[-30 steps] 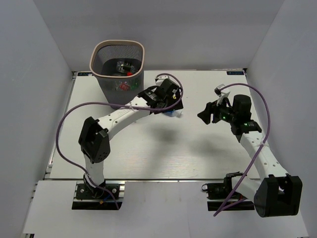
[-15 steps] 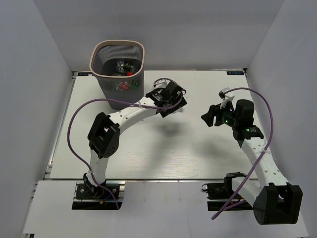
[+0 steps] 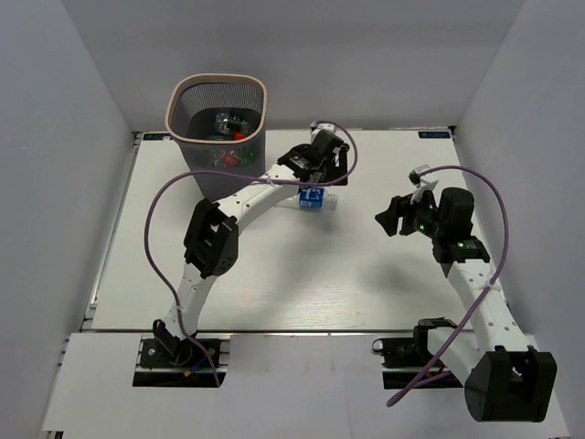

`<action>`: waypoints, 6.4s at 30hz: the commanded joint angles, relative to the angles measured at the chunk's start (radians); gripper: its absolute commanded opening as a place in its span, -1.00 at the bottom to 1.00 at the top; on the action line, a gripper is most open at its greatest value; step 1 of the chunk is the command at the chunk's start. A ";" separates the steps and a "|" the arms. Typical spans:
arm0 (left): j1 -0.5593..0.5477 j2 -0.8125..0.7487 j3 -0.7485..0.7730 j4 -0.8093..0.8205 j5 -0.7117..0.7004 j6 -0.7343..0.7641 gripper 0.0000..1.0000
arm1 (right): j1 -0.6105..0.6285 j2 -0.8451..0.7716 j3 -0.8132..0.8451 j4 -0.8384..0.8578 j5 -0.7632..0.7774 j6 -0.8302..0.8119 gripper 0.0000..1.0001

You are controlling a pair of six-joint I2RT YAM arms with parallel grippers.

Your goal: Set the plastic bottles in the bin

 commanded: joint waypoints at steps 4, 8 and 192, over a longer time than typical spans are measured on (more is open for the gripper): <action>-0.008 -0.095 0.051 -0.158 0.160 0.870 0.80 | -0.019 -0.045 -0.033 0.003 -0.018 -0.019 0.33; -0.044 -0.177 -0.148 -0.168 0.172 1.176 0.86 | -0.027 -0.022 -0.027 0.004 -0.031 -0.003 0.33; 0.360 -1.593 -1.455 0.178 0.721 0.349 1.00 | 0.613 1.379 1.601 0.826 -0.052 -0.095 0.81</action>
